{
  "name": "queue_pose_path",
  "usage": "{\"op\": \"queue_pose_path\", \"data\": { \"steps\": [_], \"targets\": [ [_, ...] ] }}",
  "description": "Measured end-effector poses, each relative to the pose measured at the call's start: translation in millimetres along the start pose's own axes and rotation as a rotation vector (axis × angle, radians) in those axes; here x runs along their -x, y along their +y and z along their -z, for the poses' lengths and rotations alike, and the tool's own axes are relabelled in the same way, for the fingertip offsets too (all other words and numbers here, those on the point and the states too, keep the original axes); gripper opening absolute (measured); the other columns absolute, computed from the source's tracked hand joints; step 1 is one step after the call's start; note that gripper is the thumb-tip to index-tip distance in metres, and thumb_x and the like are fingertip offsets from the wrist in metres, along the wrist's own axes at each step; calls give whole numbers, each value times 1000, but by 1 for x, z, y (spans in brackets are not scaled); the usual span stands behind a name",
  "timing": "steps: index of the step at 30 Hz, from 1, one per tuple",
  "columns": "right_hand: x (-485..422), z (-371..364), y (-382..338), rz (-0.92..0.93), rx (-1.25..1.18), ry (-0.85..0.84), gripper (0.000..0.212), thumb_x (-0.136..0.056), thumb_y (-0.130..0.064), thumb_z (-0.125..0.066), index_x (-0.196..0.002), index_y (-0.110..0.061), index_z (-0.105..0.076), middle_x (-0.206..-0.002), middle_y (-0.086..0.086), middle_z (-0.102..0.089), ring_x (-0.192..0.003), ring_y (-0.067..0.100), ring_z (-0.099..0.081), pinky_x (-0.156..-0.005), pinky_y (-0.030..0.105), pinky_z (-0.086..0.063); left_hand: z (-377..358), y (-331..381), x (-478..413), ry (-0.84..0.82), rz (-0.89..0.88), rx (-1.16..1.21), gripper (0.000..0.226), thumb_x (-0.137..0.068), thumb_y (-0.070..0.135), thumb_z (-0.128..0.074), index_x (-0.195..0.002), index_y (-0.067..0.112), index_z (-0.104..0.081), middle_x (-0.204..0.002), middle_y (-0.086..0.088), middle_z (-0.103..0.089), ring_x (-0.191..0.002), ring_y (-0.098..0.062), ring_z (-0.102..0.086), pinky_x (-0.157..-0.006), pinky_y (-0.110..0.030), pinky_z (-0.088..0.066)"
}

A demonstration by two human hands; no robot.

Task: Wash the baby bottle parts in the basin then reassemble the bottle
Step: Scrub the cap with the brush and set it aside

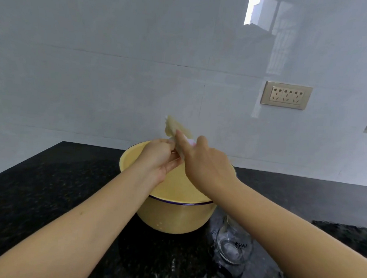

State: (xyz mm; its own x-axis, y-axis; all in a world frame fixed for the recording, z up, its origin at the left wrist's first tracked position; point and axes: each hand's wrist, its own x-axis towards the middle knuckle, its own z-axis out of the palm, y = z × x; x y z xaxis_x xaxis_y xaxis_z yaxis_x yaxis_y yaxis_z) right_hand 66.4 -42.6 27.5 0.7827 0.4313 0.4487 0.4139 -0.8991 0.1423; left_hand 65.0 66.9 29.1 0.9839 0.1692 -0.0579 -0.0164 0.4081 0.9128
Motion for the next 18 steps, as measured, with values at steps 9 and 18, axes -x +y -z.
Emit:
{"op": "queue_pose_path", "data": {
  "steps": [9, 18],
  "targets": [
    [-21, 0, 39, -198, -1058, -170, 43, -97, -14, -36, -135, -28, -51, -67, -3, -62, -58, 12, -56, -51, 20, -41, 36, 9, 1, -120, 128, -23, 14, -97, 15, -47, -87, 17, -56, -84, -1, -66, -65, -11, -69, -52, -19, -57],
    [-11, -2, 53, -504, -1732, -545, 18, -96, -17, -42, -83, -21, -54, -55, -1, -35, -33, 4, -20, -28, 11, -14, 20, 14, 2, -185, 64, 154, 12, -97, 15, -48, -88, 14, -57, -84, -2, -67, -73, -14, -68, -58, -23, -58]
  ]
}}
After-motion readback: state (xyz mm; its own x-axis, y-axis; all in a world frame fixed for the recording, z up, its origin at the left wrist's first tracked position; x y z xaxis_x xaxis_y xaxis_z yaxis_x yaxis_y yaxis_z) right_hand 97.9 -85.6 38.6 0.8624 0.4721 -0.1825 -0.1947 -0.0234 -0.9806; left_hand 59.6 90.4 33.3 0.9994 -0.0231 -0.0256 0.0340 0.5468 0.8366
